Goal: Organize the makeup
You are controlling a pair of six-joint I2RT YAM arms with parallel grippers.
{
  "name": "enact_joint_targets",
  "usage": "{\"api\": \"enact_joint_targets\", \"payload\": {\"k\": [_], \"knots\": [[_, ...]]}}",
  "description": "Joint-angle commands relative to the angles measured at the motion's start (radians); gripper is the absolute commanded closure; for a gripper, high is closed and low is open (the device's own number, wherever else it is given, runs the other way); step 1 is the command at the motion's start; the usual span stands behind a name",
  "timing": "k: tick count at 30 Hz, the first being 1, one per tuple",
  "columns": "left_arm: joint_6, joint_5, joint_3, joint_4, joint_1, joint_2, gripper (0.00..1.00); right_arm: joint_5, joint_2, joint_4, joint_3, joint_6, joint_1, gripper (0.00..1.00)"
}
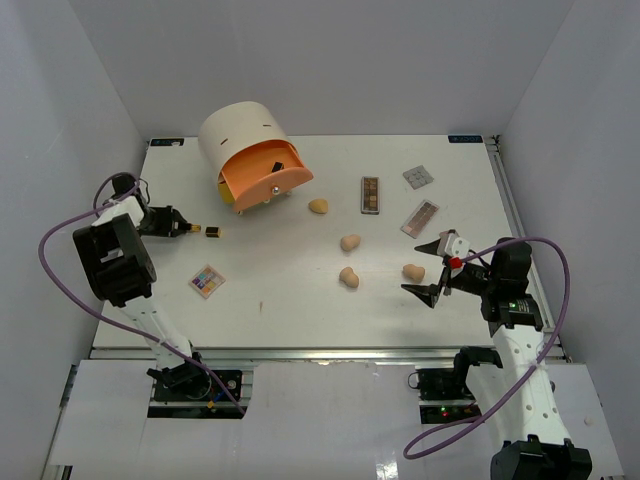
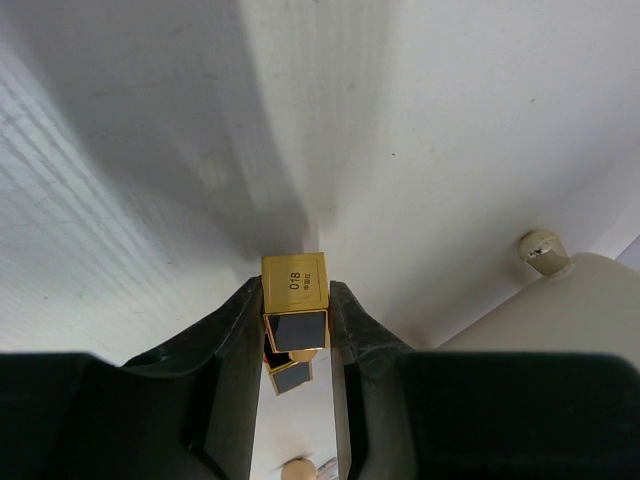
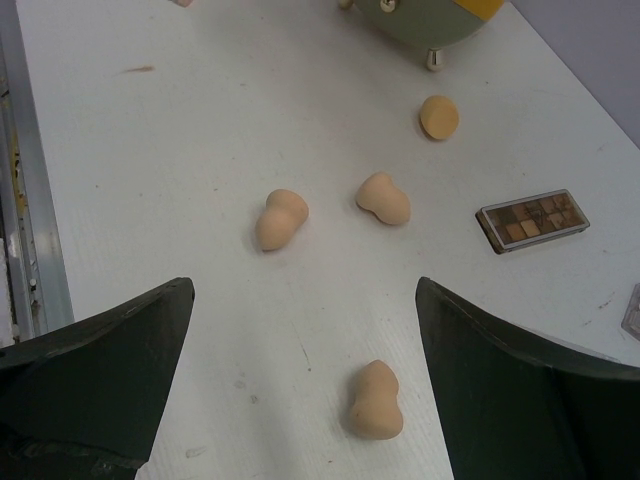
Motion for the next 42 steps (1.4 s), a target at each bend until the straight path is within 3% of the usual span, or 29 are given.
{"api": "enact_joint_targets", "payload": {"k": [1, 16, 42], "knots": [[0.008, -0.007, 0.055, -0.014, -0.03, 0.009, 1.0, -0.028, -0.012, -0.003, 0.002, -0.016, 0.003, 0.02], [0.013, -0.052, 0.061, -0.043, -0.061, 0.022, 1.0, -0.034, -0.024, -0.01, 0.004, -0.022, 0.005, 0.02], [0.081, -0.005, 0.014, -0.039, -0.133, 0.011, 1.0, -0.03, -0.026, -0.013, 0.004, -0.023, 0.005, 0.02]]}}
